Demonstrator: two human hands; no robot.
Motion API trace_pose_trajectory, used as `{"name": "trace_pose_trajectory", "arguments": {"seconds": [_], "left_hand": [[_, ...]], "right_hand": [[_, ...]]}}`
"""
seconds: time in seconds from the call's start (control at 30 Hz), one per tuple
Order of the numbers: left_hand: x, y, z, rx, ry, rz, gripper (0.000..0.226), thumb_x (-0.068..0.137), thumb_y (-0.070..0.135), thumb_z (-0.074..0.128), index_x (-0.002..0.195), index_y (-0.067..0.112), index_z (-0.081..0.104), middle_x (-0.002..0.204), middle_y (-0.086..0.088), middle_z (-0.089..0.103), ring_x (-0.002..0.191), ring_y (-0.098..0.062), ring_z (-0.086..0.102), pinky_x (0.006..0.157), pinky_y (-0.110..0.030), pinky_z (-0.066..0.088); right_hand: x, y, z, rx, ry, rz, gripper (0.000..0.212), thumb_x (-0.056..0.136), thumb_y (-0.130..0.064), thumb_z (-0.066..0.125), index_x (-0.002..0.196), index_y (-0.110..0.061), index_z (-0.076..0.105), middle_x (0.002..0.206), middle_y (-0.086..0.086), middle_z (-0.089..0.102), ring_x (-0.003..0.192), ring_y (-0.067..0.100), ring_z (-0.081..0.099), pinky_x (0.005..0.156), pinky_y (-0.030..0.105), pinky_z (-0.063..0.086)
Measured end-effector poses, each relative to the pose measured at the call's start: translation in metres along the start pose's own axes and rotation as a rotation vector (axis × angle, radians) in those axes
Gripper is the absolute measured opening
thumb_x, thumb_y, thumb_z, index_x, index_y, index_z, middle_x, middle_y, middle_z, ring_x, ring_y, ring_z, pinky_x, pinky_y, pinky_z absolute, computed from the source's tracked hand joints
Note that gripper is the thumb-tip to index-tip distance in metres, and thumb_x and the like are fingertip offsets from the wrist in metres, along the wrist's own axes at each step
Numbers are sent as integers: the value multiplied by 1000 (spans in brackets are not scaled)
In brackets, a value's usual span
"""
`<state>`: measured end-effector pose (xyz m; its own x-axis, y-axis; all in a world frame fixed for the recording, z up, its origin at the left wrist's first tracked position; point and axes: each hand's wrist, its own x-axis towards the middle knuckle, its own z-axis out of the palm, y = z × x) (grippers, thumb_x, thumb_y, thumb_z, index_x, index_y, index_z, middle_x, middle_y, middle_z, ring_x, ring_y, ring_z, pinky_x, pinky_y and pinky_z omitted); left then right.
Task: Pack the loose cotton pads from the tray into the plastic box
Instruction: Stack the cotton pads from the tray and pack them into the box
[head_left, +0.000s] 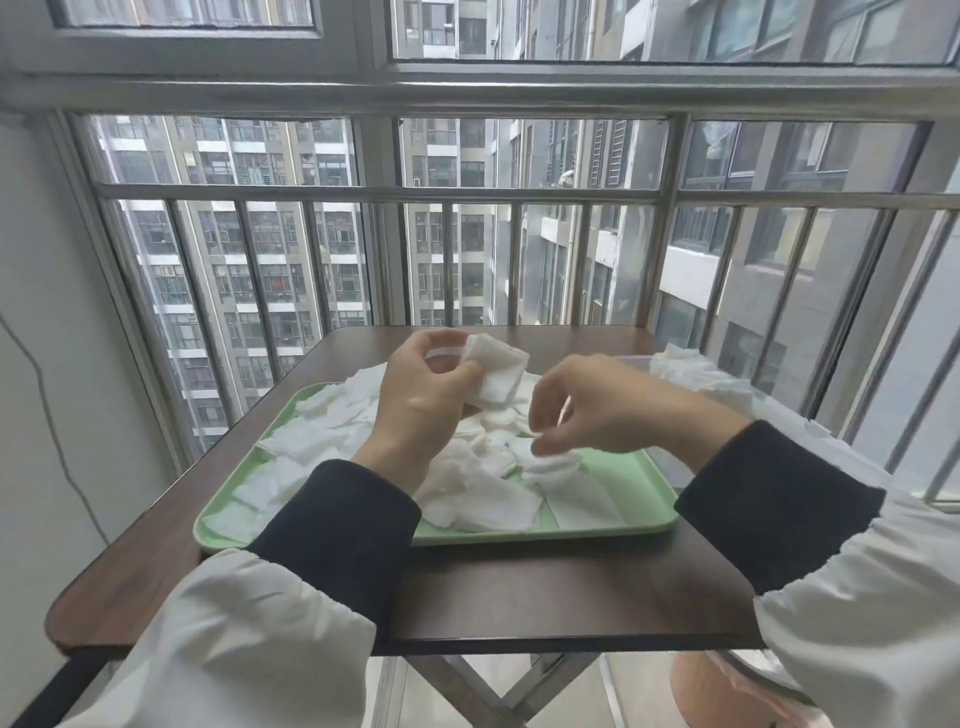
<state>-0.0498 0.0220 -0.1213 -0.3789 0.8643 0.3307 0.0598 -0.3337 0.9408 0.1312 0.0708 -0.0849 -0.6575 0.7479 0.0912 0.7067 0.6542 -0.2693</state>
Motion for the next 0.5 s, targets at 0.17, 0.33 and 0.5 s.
{"name": "trace_pose_trajectory", "arguments": {"seconds": [0.17,0.33,0.5], "left_hand": [[-1,-1,1,16,4,9,23,91,3,65,107,20,63,107,-7,72,82,-16,75,61,-25,58],[-1,-1,1,25,7,2,24,90,2,64,107,19,63,106,-6,72,82,-17,74,64,-30,62],[-1,-1,2,35,23,5,22,90,2,63,105,19,63,104,-6,71,80,-15,73,59,-27,59]], "right_hand": [[-1,-2,12,-128,-71,7,29,75,-34,81,102,-27,71,93,-13,64,88,11,63,65,22,46],[2,-5,17,-209,-85,-3,35,76,-24,77,110,-22,70,104,-5,65,90,15,58,75,28,51],[8,-6,24,-291,-27,-51,26,79,-22,72,105,-20,68,102,-3,66,92,20,58,70,28,44]]}}
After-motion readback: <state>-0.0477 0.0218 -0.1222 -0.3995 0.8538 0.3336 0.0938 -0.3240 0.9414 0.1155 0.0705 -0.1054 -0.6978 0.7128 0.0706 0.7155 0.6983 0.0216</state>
